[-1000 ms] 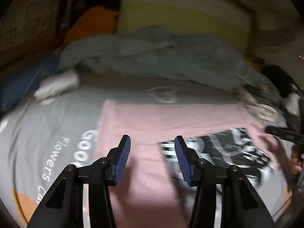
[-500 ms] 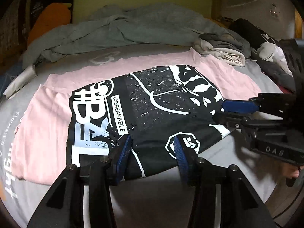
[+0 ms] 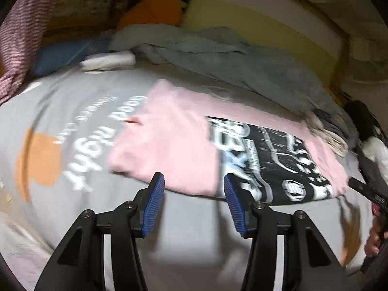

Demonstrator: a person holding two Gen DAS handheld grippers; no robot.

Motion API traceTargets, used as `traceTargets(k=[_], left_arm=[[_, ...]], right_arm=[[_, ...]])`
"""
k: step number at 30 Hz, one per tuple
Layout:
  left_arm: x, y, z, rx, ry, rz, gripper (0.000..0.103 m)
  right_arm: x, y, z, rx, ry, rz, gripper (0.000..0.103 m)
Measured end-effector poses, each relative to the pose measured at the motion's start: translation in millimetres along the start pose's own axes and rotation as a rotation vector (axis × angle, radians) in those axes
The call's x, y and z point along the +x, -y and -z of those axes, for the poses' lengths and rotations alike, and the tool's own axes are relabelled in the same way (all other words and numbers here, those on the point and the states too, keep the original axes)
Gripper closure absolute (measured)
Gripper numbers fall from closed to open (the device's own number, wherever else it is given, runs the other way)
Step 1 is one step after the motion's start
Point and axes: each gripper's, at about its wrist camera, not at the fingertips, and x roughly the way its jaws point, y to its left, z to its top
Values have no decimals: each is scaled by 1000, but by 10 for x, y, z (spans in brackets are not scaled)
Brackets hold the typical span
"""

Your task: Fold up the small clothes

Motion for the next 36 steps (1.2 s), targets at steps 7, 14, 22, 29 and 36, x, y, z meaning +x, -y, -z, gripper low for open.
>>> traceTargets(k=[7,14,22,29,36], left_arm=[[156,-147,-29,-82,-59,-16,44],[287,-379,32,-195,-117,-13,10],[453,-668,-198,-351,-123,102,6],[485,-938,-181,-463,-102,110,93],[152,-522,-260,-185,10,-83,96]], right_arm=[[-21,411,64,126,-9,70,37],[188,371,195,161,-75,10,15],[356,362,74,174,-93,-109,5],[532,563,22,271,-117,-195,74],[233,634,12,290,52,-89,99]])
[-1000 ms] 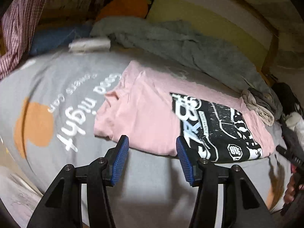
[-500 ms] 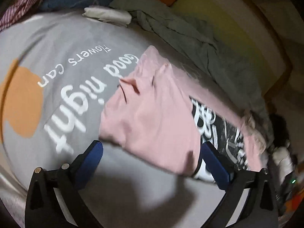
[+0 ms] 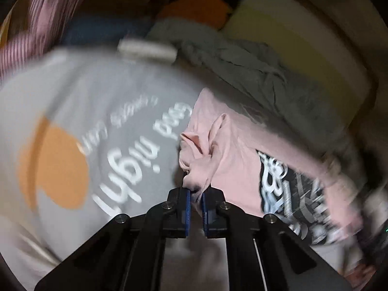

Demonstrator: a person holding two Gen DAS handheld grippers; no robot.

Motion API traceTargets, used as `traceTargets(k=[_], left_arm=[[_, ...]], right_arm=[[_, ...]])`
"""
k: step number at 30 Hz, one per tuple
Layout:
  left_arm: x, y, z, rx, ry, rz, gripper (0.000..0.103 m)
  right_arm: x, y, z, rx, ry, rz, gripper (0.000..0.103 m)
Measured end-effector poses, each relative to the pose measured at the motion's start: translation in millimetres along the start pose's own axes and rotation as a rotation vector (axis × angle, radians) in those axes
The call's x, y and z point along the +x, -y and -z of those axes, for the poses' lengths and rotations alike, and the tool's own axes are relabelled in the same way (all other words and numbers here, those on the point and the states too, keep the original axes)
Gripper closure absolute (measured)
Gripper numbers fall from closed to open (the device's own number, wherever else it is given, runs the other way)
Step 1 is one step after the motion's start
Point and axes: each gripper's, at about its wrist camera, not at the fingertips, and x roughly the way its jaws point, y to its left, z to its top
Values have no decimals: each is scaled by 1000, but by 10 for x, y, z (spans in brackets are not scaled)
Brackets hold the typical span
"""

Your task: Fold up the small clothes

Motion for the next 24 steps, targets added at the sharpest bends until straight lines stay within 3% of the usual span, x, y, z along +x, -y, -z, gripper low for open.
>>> traceTargets(k=[2,5,9,14,20,24], left_arm=[[-53,125,-17,60,12,-44,97],[-121,166,-39,72,17,-56,97],[-203,137,-108,48,16,-34,98],[-442,125,-146,27,17,7,98],[-754,115,-113,27,7,24,98],[-856,116,-145,-19,-8,54,98]], right_arm=[[-67,-86,-9,-32,31,5,100],[-67,-142,-16,-58,35,28,101],[-178,-147,-13,-47,61,20,102],[-586,-308,119,-120,130,46,102],[-1153,-320,450,-35,158,31,102],[-1354,-345,478,-7,184,31,102]])
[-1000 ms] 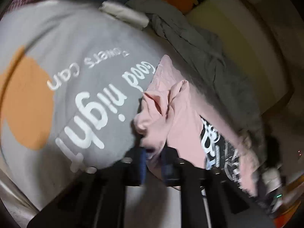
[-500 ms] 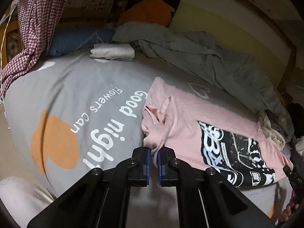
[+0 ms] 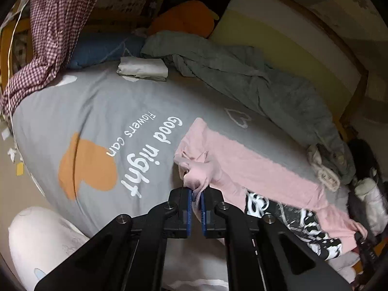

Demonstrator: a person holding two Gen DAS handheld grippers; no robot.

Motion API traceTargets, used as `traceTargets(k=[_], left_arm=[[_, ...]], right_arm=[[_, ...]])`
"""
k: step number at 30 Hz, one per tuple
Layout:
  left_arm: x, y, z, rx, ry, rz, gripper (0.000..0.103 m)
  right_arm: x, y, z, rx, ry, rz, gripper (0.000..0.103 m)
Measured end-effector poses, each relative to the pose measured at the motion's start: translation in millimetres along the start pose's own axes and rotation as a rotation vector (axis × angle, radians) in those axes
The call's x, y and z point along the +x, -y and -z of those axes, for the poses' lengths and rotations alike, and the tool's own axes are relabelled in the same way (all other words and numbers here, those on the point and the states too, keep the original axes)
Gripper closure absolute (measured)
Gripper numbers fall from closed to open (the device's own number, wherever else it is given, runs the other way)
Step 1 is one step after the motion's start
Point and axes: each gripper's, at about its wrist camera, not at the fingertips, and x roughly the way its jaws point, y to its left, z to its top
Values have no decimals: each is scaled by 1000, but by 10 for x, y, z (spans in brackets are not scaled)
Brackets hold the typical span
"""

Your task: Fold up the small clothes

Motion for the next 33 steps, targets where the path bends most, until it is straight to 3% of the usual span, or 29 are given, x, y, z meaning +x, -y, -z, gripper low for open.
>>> traceTargets(k=[5,8,13,22,26,31,33], left_arm=[[243,162,-373,-105,56,18,99],[584,278,-541,-148,40,-6,99],[1229,369,-787,-167,-10,-65,99],[2307,518,-858,-63,-148,-160,99],[2446,505,-786,-40,-150,-154,98],[2274,565,-751,17,-83,-157,92],[2115,670,-716,94,-24,-166,79]], right_arm=[[176,-74,-312,11,81,3,102],[553,-109,-458,32,110,69,102],[1302,-27,-699,120,47,106,102],[2415,188,-804,133,-182,218,102],[2486,259,-750,131,-197,211,102],[2452,68,-777,4,-203,273,99],[2403,-18,-765,-34,-201,312,84]])
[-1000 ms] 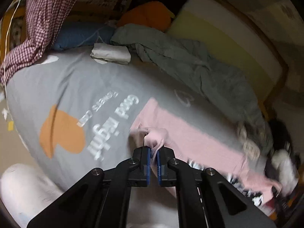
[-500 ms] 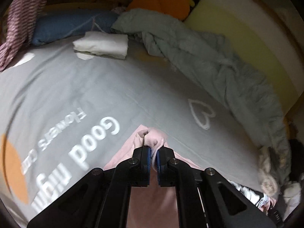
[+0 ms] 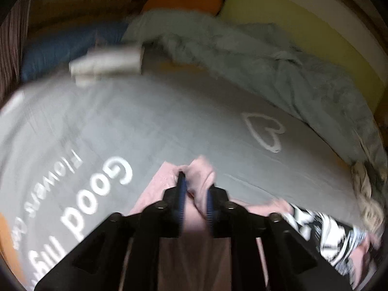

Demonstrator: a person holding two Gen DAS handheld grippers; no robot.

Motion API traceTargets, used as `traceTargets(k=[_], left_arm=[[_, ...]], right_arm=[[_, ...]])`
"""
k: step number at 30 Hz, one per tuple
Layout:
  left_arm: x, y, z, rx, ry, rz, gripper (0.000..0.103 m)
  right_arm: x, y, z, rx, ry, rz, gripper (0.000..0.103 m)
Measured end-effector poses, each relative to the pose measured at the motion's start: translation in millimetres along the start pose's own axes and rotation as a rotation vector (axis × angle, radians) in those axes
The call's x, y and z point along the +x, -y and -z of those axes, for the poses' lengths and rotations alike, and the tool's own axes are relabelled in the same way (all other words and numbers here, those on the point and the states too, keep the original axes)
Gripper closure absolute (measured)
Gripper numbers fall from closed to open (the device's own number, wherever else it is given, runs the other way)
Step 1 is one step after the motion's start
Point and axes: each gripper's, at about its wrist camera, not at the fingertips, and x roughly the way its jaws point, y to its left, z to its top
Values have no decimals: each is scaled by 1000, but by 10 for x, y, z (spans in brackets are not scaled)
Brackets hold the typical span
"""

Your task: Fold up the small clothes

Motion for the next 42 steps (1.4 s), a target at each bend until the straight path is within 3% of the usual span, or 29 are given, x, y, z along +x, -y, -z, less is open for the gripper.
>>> traceTargets(k=[1,3,7,10,13,17,20,22,23,26,29,31,32,33,34,36,38,42], left_arm=[[-124,69,40,57,40,-18,68],[-332,192,137,142,101,-15,68],[-632,512,344,290,157,90,66],[-536,730,450,337,97,151,66],[-219,862,565,347,-30,183,67],[-203,896,631,351,-19,204,67],[-129,924,645,356,-47,207,66],[-73,919,676,354,-69,205,66],[-65,904,673,351,-76,208,66],[-137,803,648,342,-55,184,66],[-240,631,615,379,17,46,56],[-161,431,582,372,-34,-53,55],[-137,302,577,339,-64,-62,54],[-155,177,570,303,-67,-63,54],[-213,68,575,289,-41,-112,55],[-314,-33,577,301,10,-162,55],[-362,-152,526,264,9,-145,55],[-293,-404,473,159,-65,-76,53]], right_arm=[[-35,-11,8,-10,0,6,80],[-89,-32,27,-29,-3,9,67],[-171,18,48,-15,-4,0,59],[-242,33,85,11,-14,-9,53],[-344,11,162,33,-23,-22,53],[-630,20,296,29,67,-29,46],[-734,-113,362,-85,110,-210,46],[-696,-279,392,-182,87,-299,53],[-657,-387,427,-239,78,-308,63],[-391,-548,537,-331,5,-174,82],[-241,-341,597,-273,-3,-139,103],[-255,-220,570,-243,12,-140,103],[-272,-203,549,-243,22,-116,103],[-301,-191,515,-246,38,-86,103],[-330,-194,476,-247,47,-97,103],[-420,-195,377,-255,52,-218,103],[-423,-269,235,-259,25,-300,103],[-27,-222,-63,-127,-98,-269,103]])
